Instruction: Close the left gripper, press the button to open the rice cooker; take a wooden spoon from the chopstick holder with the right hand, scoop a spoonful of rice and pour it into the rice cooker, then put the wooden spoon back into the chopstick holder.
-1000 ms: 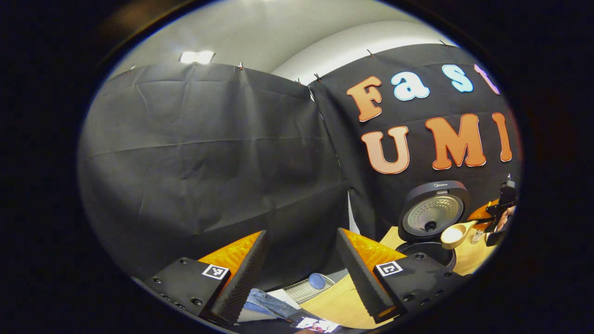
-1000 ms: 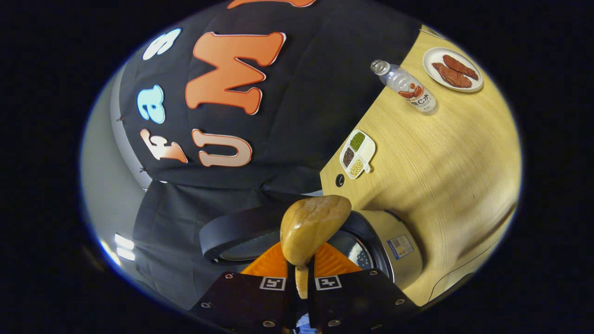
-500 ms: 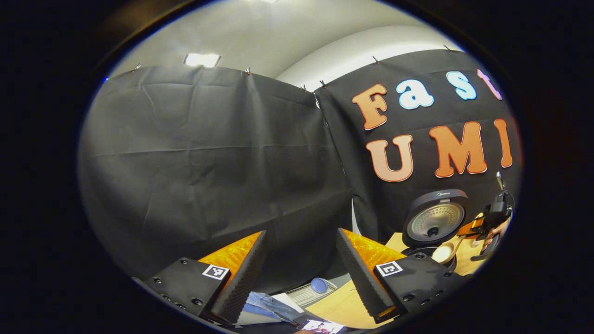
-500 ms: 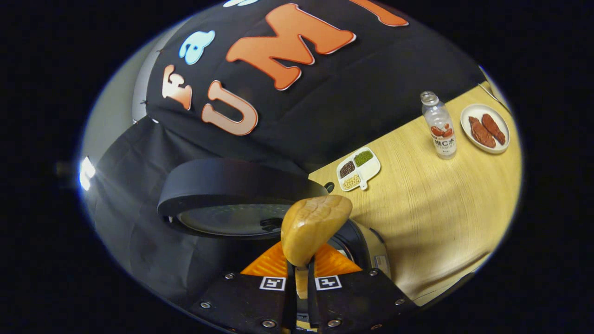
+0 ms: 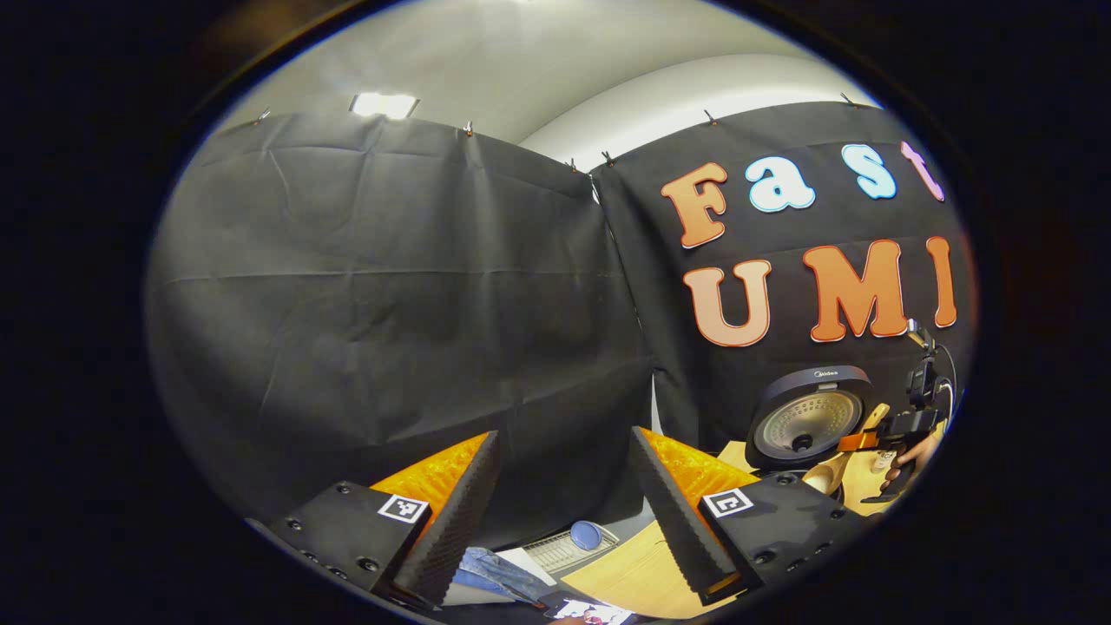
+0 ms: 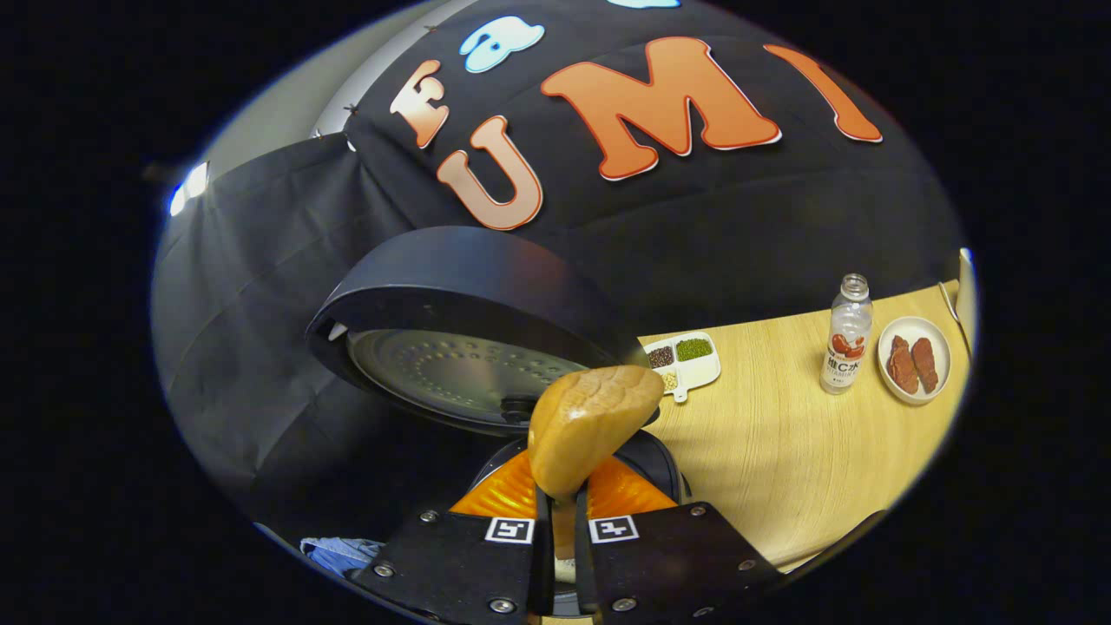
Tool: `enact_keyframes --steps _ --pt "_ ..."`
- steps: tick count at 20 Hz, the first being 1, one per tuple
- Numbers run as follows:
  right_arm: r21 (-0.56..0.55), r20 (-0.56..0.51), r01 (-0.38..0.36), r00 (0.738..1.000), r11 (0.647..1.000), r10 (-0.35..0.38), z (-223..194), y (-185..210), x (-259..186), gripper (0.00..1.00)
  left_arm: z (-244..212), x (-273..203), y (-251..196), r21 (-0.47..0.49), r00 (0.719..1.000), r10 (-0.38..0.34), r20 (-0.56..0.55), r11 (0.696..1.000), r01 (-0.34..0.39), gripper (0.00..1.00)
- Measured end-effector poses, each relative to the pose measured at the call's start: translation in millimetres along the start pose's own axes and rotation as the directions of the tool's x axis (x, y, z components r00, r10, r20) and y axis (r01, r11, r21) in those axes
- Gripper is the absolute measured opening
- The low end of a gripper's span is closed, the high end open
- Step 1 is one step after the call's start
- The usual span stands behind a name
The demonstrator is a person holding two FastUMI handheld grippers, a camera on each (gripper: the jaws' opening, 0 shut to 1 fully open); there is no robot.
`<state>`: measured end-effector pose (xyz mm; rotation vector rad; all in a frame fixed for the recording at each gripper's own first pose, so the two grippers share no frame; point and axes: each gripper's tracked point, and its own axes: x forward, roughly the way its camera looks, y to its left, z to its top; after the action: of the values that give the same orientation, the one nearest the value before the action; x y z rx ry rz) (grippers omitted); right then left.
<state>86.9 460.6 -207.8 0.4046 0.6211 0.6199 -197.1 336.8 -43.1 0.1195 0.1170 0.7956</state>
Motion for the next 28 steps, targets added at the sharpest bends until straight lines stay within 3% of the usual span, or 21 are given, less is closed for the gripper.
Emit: enact_keyframes --steps 1,2,5,9,13,16,21,23,24,25,26,27,28 --pt "-0.02 0.006 -0.007 1.0 1.0 0.007 2.4 3.6 -0.7 0.09 0.9 1.1 -0.7 0.004 1.0 0.001 0.002 1.0 -0.001 0.99" --pt "-0.041 0.012 -0.016 1.0 0.999 0.017 1.3 7.3 -0.6 0.09 2.0 0.7 0.3 0.007 1.0 0.0 0.005 1.0 0.0 0.92" --pt "-0.118 0.024 -0.014 1.0 0.993 0.017 -0.5 15.8 -5.1 0.09 -0.9 1.1 -2.0 0.003 1.0 -0.01 -0.003 1.0 0.01 0.91" --pt "-0.242 0.038 -0.088 0.994 0.966 0.1 0.6 45.5 -11.7 0.09 1.8 -2.2 -3.1 0.011 1.0 -0.019 0.001 1.0 0.019 0.92" --pt "-0.443 0.037 -0.133 0.985 0.887 0.166 -1.5 64.3 -17.8 0.09 -2.0 -7.2 -6.3 0.022 1.0 -0.026 -0.003 0.999 0.026 0.92" --pt "-0.507 0.05 -0.159 0.976 0.847 0.214 -2.0 77.5 -28.0 0.09 -5.7 -12.8 -2.4 0.019 1.0 -0.02 -0.013 1.0 0.02 0.92" --pt "-0.682 0.118 -0.12 0.955 0.721 0.271 11.9 86.2 -45.3 0.09 -8.7 -16.1 0.1 0.036 1.0 -0.008 -0.012 0.999 0.008 0.92" --pt "-0.708 0.135 -0.113 0.947 0.697 0.291 14.1 88.4 -51.3 0.09 -6.1 -16.1 -2.0 0.032 1.0 -0.014 -0.009 0.999 0.014 0.92" --pt "-0.7 0.137 -0.123 0.944 0.704 0.302 12.8 89.4 -53.7 0.09 -5.1 -16.8 -3.0 0.027 1.0 -0.018 -0.007 0.999 0.018 0.92" --pt "-0.681 0.14 -0.135 0.941 0.72 0.308 13.6 88.1 -57.4 0.09 -4.4 -16.9 -4.7 0.026 1.0 -0.02 -0.006 0.999 0.021 0.99" --pt "-0.653 0.145 -0.143 0.94 0.744 0.308 16.2 84.7 -62.1 0.09 -3.6 -17.2 -5.6 0.029 1.0 -0.021 -0.006 0.999 0.022 0.92" --pt "-0.618 0.146 -0.149 0.943 0.772 0.299 18.7 79.0 -68.1 0.09 -2.8 -17.9 -6.3 0.031 1.0 -0.023 -0.004 0.999 0.023 0.92" --pt "-0.576 0.144 -0.154 0.948 0.803 0.285 22.5 71.2 -70.8 0.09 -1.4 -19.0 -7.5 0.03 1.0 -0.029 -0.003 0.999 0.029 1.0"
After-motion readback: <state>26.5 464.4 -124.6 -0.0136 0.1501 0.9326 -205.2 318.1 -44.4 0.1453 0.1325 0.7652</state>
